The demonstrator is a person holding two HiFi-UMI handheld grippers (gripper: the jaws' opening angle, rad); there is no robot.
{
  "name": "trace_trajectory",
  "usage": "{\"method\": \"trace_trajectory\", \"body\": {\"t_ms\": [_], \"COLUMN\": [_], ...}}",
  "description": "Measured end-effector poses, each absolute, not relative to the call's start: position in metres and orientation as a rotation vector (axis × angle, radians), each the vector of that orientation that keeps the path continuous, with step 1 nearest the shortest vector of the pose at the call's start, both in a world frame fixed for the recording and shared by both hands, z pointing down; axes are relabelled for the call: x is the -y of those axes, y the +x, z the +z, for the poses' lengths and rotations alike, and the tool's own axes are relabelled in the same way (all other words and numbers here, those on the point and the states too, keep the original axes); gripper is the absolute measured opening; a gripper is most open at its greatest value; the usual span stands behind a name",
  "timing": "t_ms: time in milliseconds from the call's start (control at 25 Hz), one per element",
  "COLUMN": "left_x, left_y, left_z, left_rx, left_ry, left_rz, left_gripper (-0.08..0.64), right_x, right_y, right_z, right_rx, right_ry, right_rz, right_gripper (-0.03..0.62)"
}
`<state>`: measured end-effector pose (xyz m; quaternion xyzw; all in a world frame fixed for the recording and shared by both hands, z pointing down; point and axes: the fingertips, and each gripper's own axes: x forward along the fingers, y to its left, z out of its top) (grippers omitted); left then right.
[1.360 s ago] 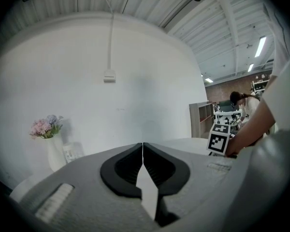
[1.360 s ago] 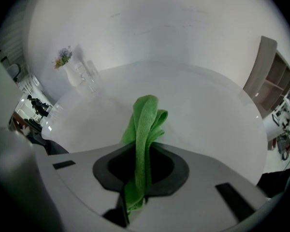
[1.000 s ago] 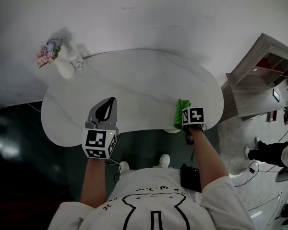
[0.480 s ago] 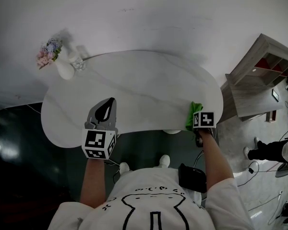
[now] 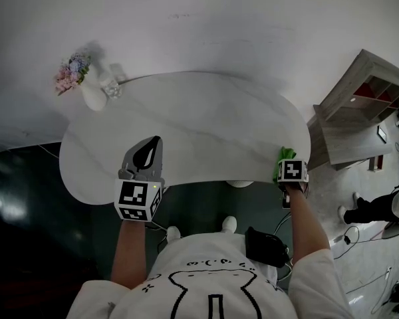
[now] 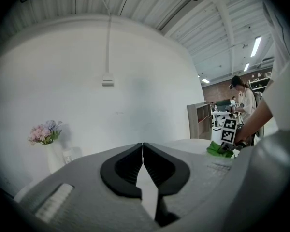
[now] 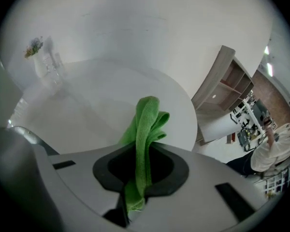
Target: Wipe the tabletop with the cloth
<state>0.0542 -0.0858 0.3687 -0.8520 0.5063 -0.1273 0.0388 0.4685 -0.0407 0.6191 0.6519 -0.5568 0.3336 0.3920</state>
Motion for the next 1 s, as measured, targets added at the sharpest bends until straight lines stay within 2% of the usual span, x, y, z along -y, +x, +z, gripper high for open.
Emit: {"method": "trace_trajectory", "body": {"t_ms": [400, 1000], "left_x": [0.083, 0.084], "left_y": [0.035, -0.007], "left_z": [0.354, 0.334], "left_rx": [-1.541, -1.545], "left_ry": [-2.594, -2.566], "left_rz": [-0.347, -0.282], "left_gripper": [0.018, 0.018], "right_x": [0.035, 0.067], "right_y": [0.478, 0.387], "right_z": [0.573, 0.483], "right_rx": [1.372, 1.707], "right_ry": [1.759, 1.898], "right_rz": [0.633, 0.491], "right_gripper": [0.048, 0.048]}}
